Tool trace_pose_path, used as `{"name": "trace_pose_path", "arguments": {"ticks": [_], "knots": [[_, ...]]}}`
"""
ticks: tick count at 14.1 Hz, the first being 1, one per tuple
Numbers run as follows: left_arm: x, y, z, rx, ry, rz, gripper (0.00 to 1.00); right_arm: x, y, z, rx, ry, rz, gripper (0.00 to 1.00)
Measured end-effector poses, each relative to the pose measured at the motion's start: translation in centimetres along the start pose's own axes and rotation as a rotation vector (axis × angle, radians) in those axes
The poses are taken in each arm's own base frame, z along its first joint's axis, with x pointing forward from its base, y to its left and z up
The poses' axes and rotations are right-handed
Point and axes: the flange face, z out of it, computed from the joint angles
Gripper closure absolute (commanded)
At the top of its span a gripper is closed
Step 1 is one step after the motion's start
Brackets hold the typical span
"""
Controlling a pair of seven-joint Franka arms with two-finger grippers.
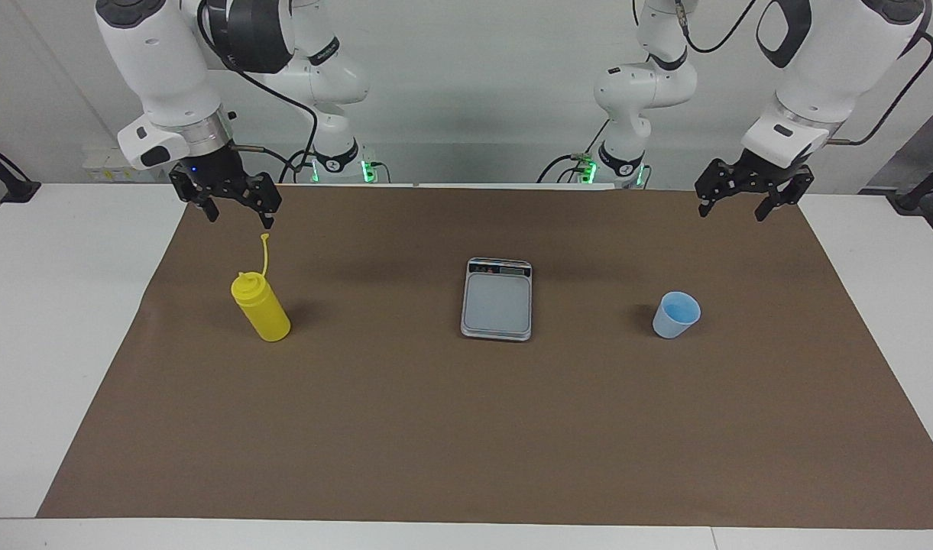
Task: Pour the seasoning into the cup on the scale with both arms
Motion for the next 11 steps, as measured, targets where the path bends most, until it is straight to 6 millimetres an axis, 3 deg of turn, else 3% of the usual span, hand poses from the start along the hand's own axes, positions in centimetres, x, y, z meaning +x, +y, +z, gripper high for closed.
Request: {"name": "trace_pose_path", "arguments": {"ticks": [11], "knots": [[0.02,-0.28,-0.58,-0.001,0.002,0.001,0.0,0.0,0.0,0.0,0.0,0.0,0.0,0.0]]}}
